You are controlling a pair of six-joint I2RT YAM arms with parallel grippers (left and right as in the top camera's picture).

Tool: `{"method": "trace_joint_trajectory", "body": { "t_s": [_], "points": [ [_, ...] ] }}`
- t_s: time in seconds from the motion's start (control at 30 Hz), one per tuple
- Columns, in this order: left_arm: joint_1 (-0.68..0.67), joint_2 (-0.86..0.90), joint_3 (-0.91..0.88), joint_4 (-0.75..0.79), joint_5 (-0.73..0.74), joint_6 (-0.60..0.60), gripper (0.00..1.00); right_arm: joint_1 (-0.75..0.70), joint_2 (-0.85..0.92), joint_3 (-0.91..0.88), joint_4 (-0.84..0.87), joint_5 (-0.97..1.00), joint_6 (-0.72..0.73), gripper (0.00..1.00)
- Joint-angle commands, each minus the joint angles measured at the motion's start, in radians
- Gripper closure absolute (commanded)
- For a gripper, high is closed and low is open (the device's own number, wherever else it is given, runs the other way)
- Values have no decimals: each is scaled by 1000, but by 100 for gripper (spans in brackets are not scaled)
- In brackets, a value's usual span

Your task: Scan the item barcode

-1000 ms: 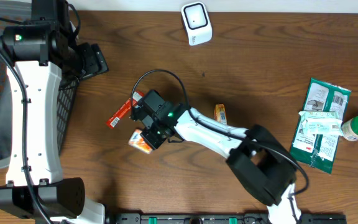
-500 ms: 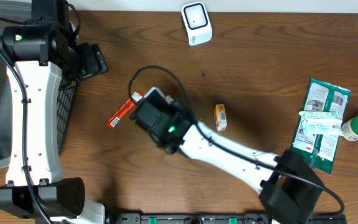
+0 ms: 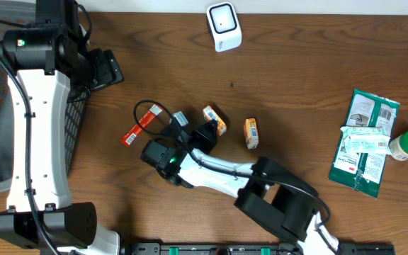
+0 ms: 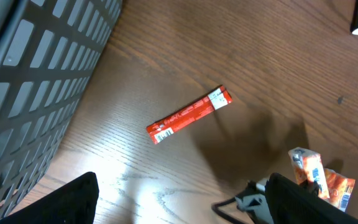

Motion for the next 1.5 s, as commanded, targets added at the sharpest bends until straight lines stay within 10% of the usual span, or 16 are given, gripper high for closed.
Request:
{"method": "trace_joint_trajectory", "body": {
  "t_s": [0.0, 0.47, 0.7, 1.47],
  "points": [
    [3, -9, -3, -3, 5, 13, 14, -10, 32, -5, -2, 69, 62, 99],
    [3, -9, -3, -3, 5, 13, 14, -47, 39, -5, -8, -240, 81, 95],
    [3, -9, -3, -3, 5, 13, 14, -46, 39, -5, -8, -314, 81, 56],
    [3, -9, -3, -3, 5, 13, 14, -51, -66, 4, -3, -314, 76, 54]
  ]
}}
